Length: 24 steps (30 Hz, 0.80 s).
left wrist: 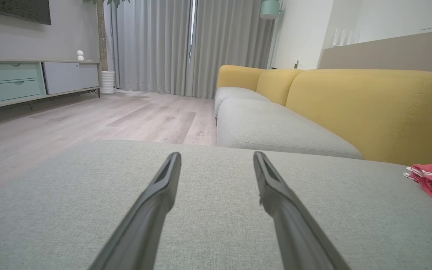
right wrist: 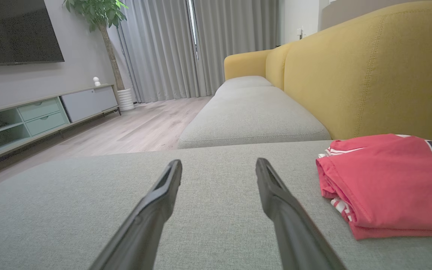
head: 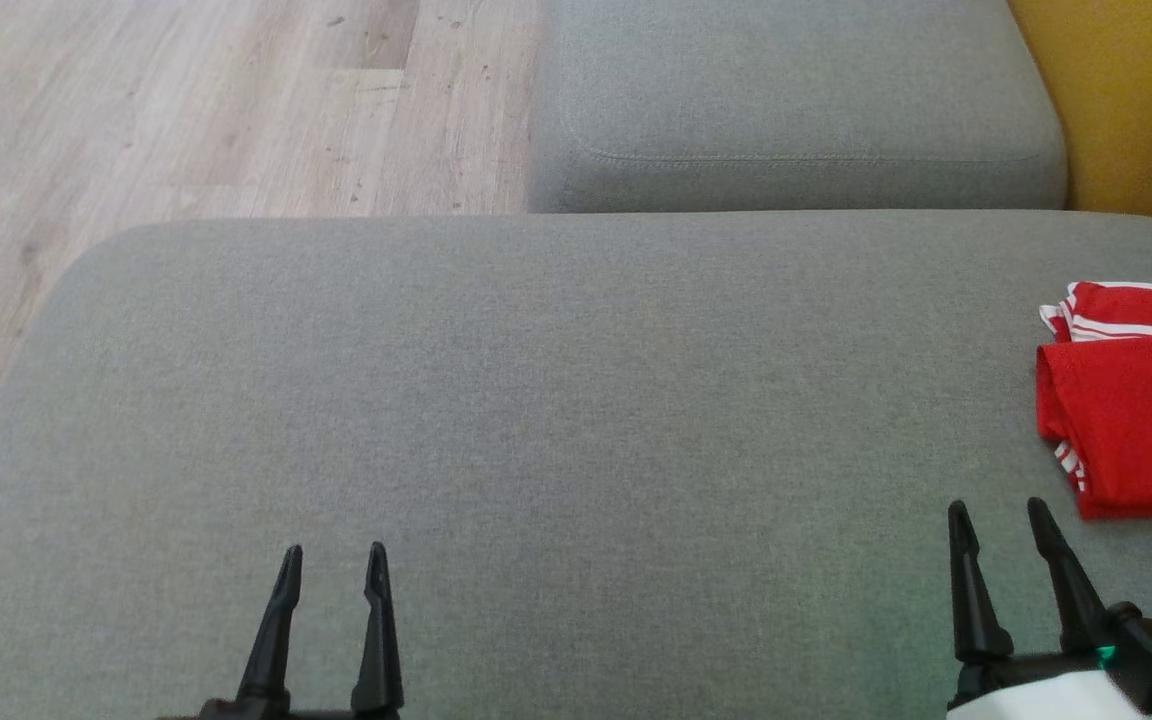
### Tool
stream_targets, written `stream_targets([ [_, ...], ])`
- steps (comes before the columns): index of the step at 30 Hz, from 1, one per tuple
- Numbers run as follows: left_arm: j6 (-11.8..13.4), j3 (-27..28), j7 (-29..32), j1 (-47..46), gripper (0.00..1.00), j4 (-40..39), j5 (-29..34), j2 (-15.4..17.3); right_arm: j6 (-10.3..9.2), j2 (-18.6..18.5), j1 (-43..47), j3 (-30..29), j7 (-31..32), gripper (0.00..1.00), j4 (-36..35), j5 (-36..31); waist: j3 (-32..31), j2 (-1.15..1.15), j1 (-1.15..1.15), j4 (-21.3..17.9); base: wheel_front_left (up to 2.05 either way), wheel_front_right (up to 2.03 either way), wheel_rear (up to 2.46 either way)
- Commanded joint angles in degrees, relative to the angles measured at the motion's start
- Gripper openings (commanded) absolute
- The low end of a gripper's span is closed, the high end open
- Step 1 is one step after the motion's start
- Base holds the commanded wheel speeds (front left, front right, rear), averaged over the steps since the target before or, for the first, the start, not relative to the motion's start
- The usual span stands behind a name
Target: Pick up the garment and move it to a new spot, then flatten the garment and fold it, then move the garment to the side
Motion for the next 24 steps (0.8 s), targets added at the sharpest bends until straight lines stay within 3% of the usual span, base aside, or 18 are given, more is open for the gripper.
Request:
stream_targets([
  [1, -0.39, 2.23, -0.30, -2.07, 1.00, -1.76, 0.57, -0.25, -0.04, -0.15, -1.34, 1.17, -0.62, 1.00, -2.10, -0.44, -0.17, 0.00, 0.00, -0.16, 0.00, 0.00, 0.00],
  [8, -0.77, 2.39, -0.30, -1.74, 1.00, -1.58, 1.03, -0.25, -0.04, 0.21, -1.19, 1.33, -0.62, 1.00, -2.11, -0.36, -0.17, 0.00, 0.00, -0.48, 0.00, 0.00, 0.00],
  [9, -0.80, 0.14, 0.00, -0.02, 0.00, 0.10, 0.50, 0.00, 0.00, 0.78, 0.00, 0.03, 0.00, 0.00, 0.04, 0.02, -0.18, 0.00, 0.01, -0.49, 0.00, 0.00, 0.00],
  [15, -0.81, 0.01, 0.09, 1.18, 0.00, 5.26, -0.18, 0.00, 0.00, 1.22, 0.90, 0.15, 0.20, 0.00, 5.31, 0.59, -0.15, 0.00, 0.01, -0.57, 0.00, 0.00, 0.00],
  [24, -1.53, 0.88, 1.18, -0.15, 0.00, 5.63, -6.53, 0.40, 0.00, 0.93, -0.43, 0.02, 1.43, 0.00, 5.51, 6.81, 0.12, 0.00, 0.01, -0.95, 0.00, 0.00, 0.00],
])
